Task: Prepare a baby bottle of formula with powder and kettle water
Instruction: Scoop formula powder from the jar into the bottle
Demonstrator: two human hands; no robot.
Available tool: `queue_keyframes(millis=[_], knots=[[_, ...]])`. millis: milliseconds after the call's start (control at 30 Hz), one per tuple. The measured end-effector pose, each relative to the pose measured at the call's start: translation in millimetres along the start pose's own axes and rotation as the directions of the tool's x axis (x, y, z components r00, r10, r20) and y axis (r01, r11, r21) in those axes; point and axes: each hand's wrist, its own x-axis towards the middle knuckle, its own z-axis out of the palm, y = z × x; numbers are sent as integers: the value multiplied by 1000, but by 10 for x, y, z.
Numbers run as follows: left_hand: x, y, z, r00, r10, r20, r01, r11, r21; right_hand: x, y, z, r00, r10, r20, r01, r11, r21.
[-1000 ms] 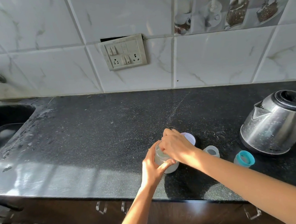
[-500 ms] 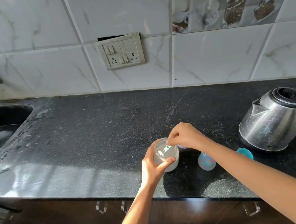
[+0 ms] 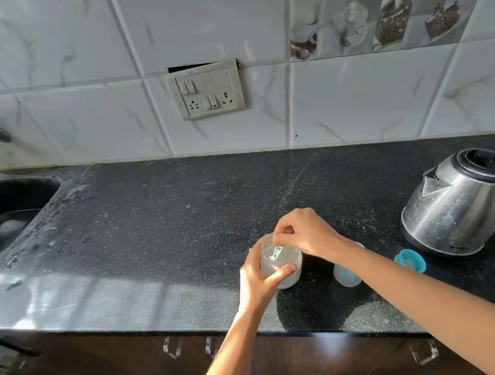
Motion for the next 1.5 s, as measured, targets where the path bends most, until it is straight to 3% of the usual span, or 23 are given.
queue_keyframes(millis=[233,400,633,833,933,1167,1500], knots=[[-3,-11,5,1000,9,4,-9,1000,22,-59,258,-102,981,108,-161,-104,994,36],[-6,-11,6,1000,0,3,0,999,40,-93,352,-49,975,152,-160,-158,987,-26],[28,47,-38,999,27,42,-30,996,83,-84,408,-127,969,219,-114,-191,958,216],[82,179,-49,999,37,38,-42,988,150,-257,553,-393,954,248,-169,-160,897,412],[104,367,35,994,110,22,-112,980,165,-413,660,-564,933,297,-205,-157,846,509],[66,688,561,957,248,150,-275,941,196,-799,1032,-854,883,370,-289,-150,805,574],[-145,345,1119,970,-54,235,2,977,215,-1040,1322,-774,870,403,-283,-228,839,494]])
